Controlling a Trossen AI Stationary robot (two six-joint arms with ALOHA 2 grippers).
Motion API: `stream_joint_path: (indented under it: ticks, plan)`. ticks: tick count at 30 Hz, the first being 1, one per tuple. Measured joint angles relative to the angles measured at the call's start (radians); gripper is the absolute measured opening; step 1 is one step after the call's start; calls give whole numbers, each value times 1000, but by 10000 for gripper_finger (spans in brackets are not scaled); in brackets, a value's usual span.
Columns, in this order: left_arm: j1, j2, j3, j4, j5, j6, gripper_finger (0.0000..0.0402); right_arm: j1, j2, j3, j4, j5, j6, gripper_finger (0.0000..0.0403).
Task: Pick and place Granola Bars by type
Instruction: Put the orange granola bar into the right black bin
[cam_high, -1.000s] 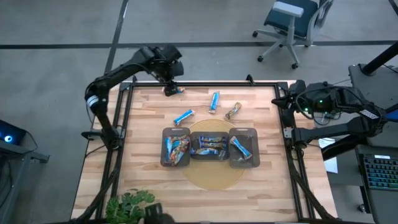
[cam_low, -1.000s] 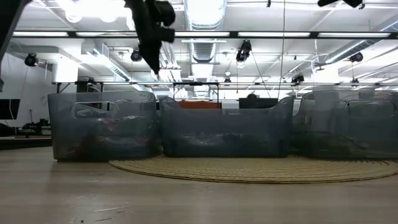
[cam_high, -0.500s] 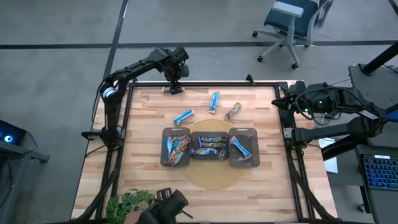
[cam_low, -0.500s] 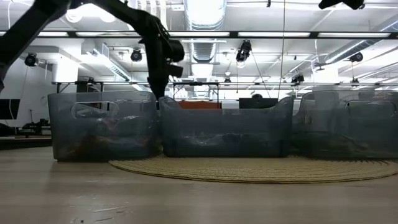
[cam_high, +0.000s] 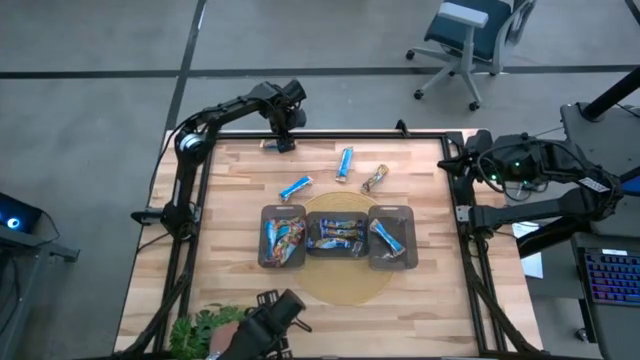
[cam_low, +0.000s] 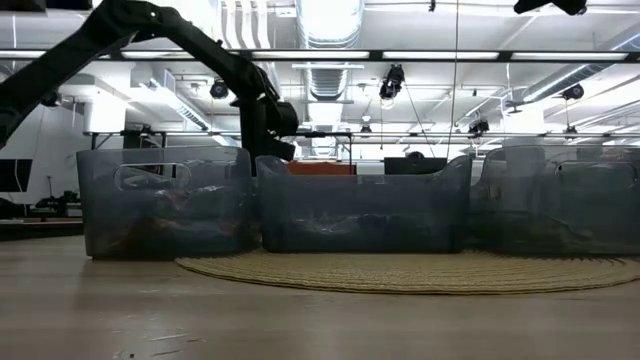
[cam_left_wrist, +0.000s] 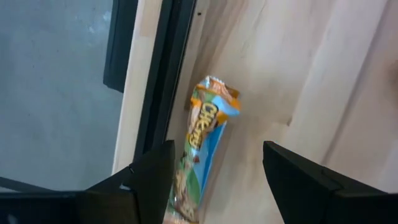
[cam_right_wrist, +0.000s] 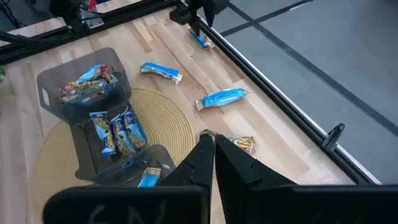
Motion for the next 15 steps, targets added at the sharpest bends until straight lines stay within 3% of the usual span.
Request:
stream_joint_path:
  ticks: [15]
  plan:
    - [13, 84, 0, 65, -10, -1, 225, 0, 0, -3, 0, 5, 8, 8]
